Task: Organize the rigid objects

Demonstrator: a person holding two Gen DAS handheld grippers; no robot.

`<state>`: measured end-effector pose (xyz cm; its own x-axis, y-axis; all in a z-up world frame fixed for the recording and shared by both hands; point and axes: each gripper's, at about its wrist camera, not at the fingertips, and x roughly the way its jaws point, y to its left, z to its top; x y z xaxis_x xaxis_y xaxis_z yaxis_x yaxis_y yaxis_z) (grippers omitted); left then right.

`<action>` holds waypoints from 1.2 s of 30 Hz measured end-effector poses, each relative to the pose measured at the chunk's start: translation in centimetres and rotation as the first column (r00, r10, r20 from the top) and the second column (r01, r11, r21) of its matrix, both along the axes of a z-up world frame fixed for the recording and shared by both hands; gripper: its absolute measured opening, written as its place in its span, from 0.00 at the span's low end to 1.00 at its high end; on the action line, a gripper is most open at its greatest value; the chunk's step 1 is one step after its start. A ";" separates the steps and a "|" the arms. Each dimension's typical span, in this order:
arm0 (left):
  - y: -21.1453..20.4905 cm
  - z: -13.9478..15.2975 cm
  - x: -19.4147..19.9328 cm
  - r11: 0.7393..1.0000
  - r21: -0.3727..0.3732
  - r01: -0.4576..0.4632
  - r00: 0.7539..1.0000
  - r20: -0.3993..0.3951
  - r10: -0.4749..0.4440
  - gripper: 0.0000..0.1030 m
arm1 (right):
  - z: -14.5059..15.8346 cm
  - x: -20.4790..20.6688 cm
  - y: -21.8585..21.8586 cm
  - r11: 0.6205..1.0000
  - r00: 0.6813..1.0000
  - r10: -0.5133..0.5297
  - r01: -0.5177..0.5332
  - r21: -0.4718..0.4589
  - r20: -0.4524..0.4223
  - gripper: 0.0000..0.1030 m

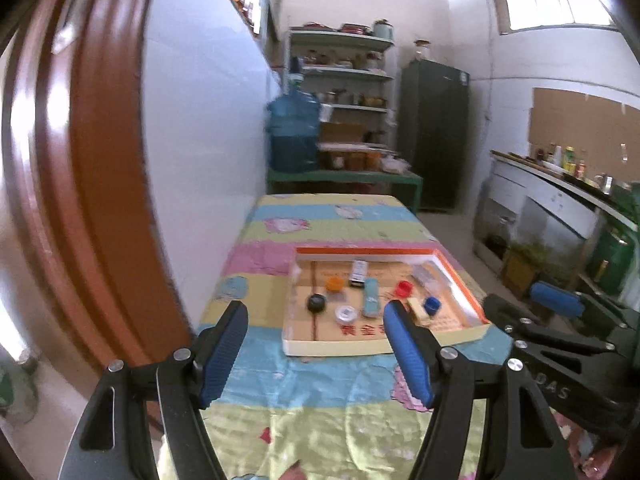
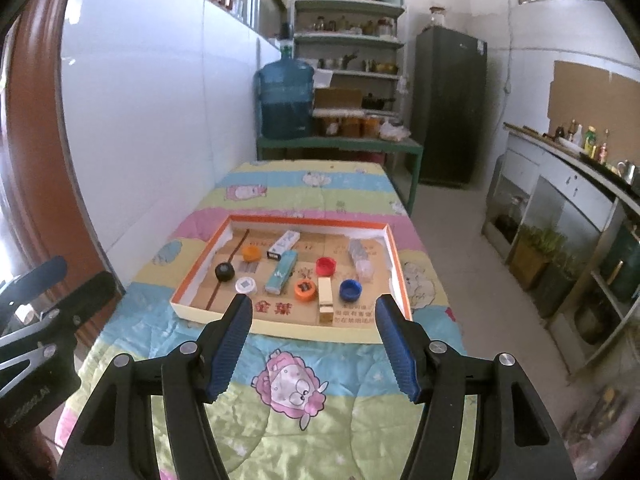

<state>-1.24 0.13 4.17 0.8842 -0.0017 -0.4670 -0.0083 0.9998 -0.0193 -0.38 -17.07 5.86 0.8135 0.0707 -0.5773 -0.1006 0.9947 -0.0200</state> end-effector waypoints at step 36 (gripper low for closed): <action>0.1 0.0 0.1 1.000 -0.004 -0.017 0.999 -0.044 0.016 0.63 | 1.3 -1.7 0.9 1.000 1.000 -0.005 0.005 -0.008 0.029 0.64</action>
